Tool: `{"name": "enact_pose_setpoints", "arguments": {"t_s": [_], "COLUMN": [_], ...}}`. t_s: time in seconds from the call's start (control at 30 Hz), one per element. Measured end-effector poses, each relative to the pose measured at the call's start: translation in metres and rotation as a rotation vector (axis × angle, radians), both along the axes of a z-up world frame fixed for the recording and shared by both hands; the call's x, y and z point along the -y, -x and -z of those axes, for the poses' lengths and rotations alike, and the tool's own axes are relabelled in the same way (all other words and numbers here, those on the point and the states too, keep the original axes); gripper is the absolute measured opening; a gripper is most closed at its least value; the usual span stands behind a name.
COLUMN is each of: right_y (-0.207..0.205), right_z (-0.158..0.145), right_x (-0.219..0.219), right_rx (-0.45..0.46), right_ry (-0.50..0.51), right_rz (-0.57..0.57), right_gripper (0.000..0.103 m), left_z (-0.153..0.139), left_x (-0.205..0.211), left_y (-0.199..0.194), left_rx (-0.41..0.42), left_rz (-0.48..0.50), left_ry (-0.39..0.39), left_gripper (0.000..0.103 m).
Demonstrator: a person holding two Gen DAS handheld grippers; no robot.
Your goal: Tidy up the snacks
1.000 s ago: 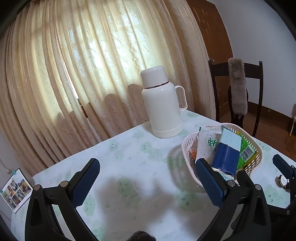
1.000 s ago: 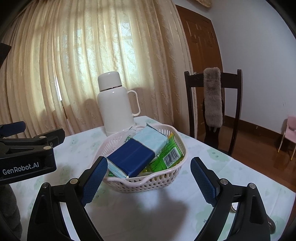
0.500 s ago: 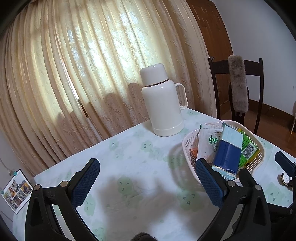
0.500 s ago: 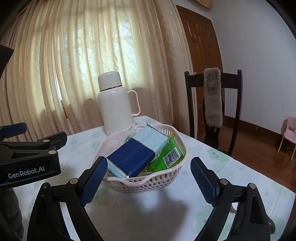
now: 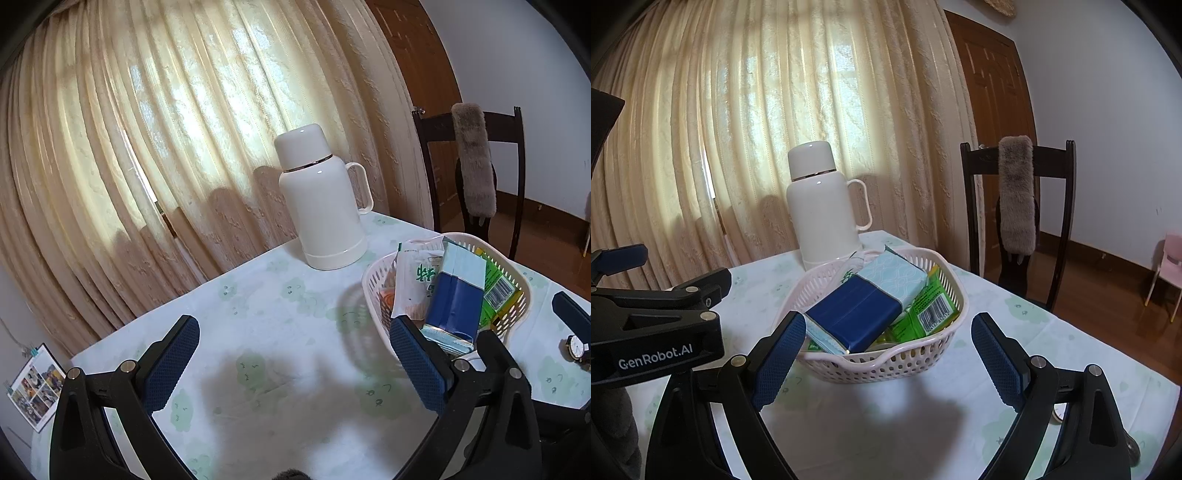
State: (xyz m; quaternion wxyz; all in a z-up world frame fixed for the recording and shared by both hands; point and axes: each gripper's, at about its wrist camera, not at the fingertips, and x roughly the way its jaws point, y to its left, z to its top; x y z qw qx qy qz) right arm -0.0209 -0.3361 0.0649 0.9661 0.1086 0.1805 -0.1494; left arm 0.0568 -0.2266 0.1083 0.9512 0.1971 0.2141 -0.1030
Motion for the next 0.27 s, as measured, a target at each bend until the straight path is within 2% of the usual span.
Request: {"name": "enact_pose_setpoints", "arguments": {"t_s": [0.27], "right_y": [-0.0004], "right_z": [0.0], "right_x": [-0.0003], "right_rx": [-0.001], "right_ry": [0.001], "right_rz": [0.0], "right_gripper": [0.091], "left_z": [0.0007], "left_x": [0.0034], "left_y": [0.0008], "left_rx": [0.001], "left_rz": [0.004], "left_ry": [-0.014], "left_gripper": [0.103]}}
